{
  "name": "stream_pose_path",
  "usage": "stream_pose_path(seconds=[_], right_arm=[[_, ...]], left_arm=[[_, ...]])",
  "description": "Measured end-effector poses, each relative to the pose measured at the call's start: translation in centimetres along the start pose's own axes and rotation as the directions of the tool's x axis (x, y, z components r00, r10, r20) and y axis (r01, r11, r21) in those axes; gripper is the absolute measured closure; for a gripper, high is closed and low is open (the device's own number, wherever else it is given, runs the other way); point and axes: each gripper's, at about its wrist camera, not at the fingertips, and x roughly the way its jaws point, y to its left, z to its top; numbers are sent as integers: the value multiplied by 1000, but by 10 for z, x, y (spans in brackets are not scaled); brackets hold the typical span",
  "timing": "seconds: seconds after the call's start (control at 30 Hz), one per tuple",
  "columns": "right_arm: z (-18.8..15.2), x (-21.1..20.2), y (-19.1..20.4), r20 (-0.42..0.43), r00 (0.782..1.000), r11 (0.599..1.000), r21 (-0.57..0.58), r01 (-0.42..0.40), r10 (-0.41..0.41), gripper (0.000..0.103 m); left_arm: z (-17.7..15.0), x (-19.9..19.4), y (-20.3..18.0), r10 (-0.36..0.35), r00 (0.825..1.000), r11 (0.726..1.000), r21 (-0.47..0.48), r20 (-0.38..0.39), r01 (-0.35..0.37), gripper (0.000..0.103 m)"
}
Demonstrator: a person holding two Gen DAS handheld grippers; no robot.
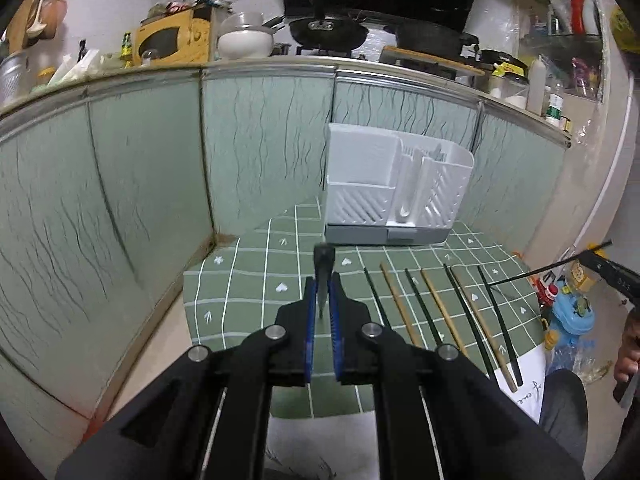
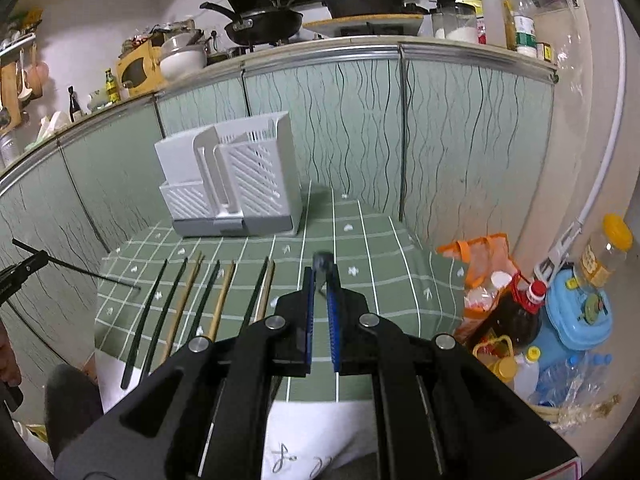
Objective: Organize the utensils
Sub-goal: 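Lift both held black chopsticks and carry them over the white utensil holder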
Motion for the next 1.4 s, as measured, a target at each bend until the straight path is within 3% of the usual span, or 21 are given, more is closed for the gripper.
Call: stream_pose_path(seconds=[0.17, 0.33, 0.73, 0.83, 0.97, 1.4], right_arm=[[20, 4, 2, 18, 1000, 1000, -19, -14, 14, 97], [42, -1, 3, 39, 999, 999, -37, -29, 31, 97], [99, 0, 17, 26, 992, 988, -95, -121, 124, 97], [113, -1, 22, 26, 982, 977, -109, -184, 188, 97], [126, -4, 26, 32, 978, 972, -117, -202, 207, 97], [188, 0, 35, 63, 974, 968, -141, -209, 219, 97]], left_arm=[[17, 3, -5, -19, 1000, 999, 42, 17, 18, 95], [42, 6, -5, -103, 994, 993, 55, 19, 102, 95], [100, 23, -34, -225, 973, 969, 114, 41, 219, 95], [114, 30, -44, -239, 970, 964, 134, 46, 231, 95], [135, 37, -55, -271, 961, 955, 140, 49, 262, 95], [205, 50, -90, -326, 942, 937, 158, 81, 311, 95]])
